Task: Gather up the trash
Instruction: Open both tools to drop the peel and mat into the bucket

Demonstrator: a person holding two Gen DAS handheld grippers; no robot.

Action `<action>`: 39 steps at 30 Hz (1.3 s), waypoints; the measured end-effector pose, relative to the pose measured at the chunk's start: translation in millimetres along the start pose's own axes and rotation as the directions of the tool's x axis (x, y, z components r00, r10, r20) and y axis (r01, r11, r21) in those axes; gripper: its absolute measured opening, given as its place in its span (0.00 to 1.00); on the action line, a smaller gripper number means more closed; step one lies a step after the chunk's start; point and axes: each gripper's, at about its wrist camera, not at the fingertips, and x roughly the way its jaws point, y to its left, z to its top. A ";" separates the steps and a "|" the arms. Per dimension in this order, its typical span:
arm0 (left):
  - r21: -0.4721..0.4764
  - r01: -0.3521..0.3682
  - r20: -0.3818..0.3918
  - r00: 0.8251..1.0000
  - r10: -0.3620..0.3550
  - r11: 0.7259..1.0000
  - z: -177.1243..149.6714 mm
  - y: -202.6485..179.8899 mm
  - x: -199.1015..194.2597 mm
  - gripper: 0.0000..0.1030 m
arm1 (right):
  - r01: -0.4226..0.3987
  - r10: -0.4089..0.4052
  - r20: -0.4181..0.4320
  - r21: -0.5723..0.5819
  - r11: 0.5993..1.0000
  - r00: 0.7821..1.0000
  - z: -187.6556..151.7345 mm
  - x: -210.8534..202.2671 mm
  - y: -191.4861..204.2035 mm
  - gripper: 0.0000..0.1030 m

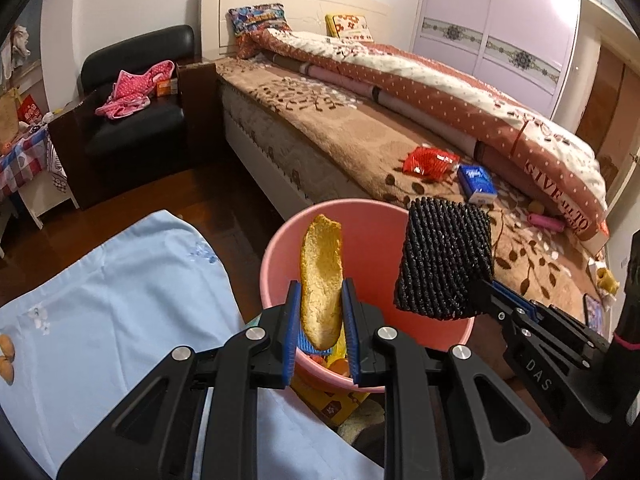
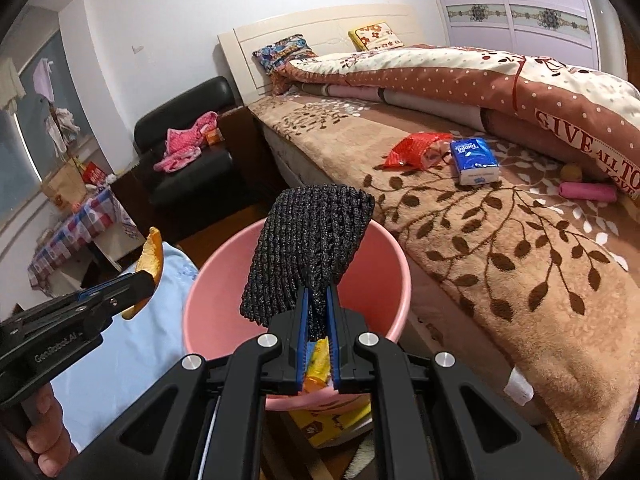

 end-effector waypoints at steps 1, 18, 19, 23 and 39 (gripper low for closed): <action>0.005 -0.003 -0.006 1.000 0.003 1.000 -0.5 -1.6 2.8 0.19 | 0.005 -0.005 -0.006 -0.003 1.000 1.000 -1.5 2.4 -0.6 0.08; 0.052 0.001 -0.044 0.999 0.002 0.999 -6.0 -11.7 32.0 0.20 | 0.068 -0.072 -0.064 -0.064 0.996 0.995 -9.4 27.4 5.9 0.09; 0.056 0.002 -0.044 0.999 0.000 0.998 -5.9 -12.5 32.9 0.20 | 0.069 -0.073 -0.065 -0.064 0.996 0.995 -9.2 28.3 6.3 0.09; 0.057 0.009 -0.051 0.999 -0.006 0.998 -6.1 -13.8 35.8 0.22 | 0.074 -0.078 -0.071 -0.067 0.995 0.994 -9.3 31.2 7.2 0.09; 0.015 0.134 -0.041 0.990 -0.133 0.991 -6.8 -3.2 28.3 0.51 | 0.068 -0.073 -0.083 -0.058 0.996 0.994 -11.8 35.6 2.7 0.13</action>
